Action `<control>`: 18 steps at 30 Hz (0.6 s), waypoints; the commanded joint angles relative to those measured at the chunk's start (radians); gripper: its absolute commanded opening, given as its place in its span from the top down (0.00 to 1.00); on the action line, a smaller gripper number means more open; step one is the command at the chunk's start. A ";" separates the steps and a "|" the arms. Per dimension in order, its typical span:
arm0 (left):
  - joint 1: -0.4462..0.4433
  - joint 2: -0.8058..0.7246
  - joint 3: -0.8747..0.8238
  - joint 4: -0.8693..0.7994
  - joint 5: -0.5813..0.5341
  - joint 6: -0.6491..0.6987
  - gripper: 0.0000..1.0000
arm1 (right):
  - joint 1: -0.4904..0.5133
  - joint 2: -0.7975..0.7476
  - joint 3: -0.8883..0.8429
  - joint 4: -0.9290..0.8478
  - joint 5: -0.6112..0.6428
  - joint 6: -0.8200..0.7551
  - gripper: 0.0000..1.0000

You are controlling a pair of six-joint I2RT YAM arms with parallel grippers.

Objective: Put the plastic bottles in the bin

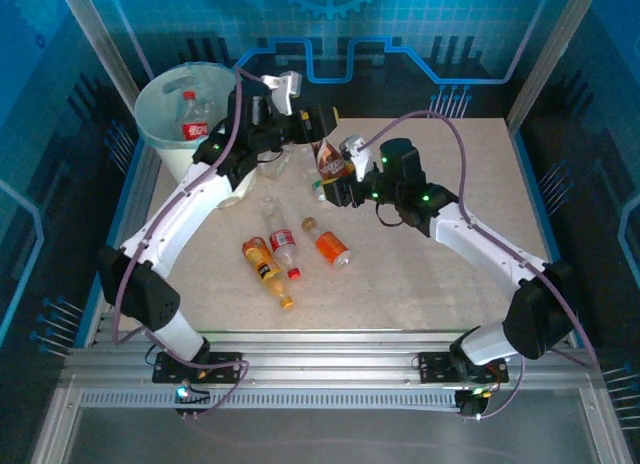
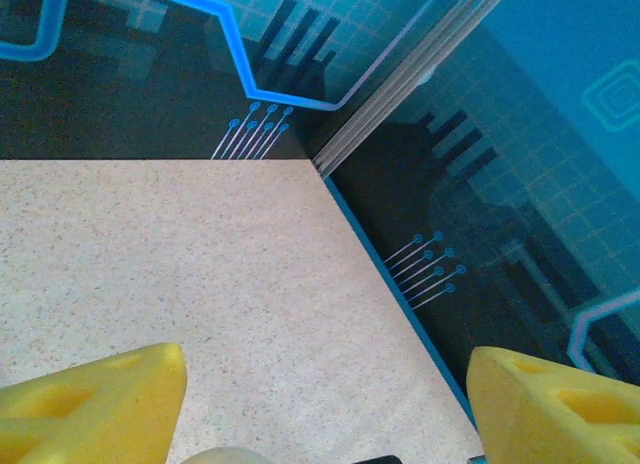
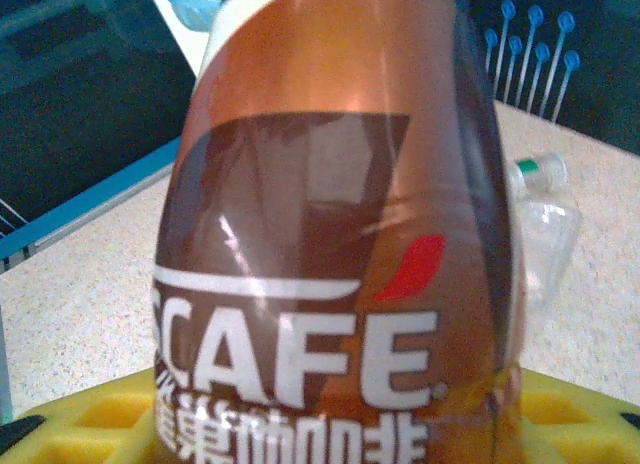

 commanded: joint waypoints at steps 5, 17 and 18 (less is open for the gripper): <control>0.007 -0.098 -0.070 0.063 0.059 -0.036 0.43 | 0.046 -0.041 -0.032 0.089 0.018 -0.041 0.46; 0.007 -0.154 -0.142 -0.018 0.090 -0.071 0.47 | 0.057 -0.047 -0.065 0.055 0.044 -0.027 0.47; 0.007 -0.163 -0.156 -0.017 0.082 -0.071 0.50 | 0.059 -0.044 -0.063 0.051 0.047 -0.026 0.46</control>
